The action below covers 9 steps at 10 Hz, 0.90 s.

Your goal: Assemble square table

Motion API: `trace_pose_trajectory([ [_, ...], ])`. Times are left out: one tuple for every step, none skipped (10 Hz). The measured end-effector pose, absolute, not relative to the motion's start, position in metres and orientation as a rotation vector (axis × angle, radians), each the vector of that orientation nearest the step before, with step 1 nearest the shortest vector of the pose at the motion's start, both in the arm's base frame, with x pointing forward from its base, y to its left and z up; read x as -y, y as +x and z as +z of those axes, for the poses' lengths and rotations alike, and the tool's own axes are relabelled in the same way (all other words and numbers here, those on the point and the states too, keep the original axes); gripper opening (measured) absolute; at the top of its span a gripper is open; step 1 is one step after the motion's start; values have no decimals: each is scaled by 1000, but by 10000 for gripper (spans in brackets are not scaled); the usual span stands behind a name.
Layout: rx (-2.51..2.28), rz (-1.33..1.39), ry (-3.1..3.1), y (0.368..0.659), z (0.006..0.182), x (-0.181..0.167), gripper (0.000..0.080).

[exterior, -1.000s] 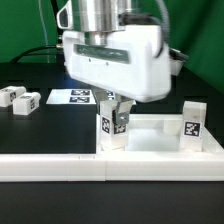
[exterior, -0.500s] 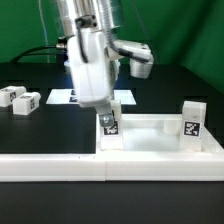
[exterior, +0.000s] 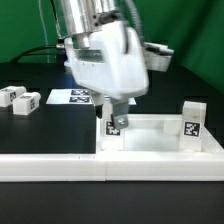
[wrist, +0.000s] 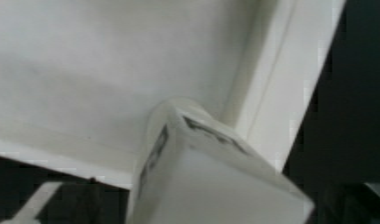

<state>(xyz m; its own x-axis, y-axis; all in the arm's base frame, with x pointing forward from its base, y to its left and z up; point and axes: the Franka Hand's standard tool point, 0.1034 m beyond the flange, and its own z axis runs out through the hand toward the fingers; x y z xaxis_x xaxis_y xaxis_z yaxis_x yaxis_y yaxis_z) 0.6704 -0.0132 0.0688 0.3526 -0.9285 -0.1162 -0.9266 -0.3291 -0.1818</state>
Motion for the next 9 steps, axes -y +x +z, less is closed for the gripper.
trace_pose_trajectory([
  [-1569,-14,-2475,669,69,9,641],
  [-1487,-29,-2530,669,68,11,641],
  [-1391,-41,-2586,669,68,12,648],
  [-1320,-49,-2624,669,68,12,648],
  [-1243,-57,-2669,669,68,12,649],
  [-917,-70,-2843,669,70,13,649],
  [-595,-95,-2939,669,70,15,649],
  [-493,-98,-2960,668,69,19,649],
  [-545,-97,-2950,668,69,19,649],
])
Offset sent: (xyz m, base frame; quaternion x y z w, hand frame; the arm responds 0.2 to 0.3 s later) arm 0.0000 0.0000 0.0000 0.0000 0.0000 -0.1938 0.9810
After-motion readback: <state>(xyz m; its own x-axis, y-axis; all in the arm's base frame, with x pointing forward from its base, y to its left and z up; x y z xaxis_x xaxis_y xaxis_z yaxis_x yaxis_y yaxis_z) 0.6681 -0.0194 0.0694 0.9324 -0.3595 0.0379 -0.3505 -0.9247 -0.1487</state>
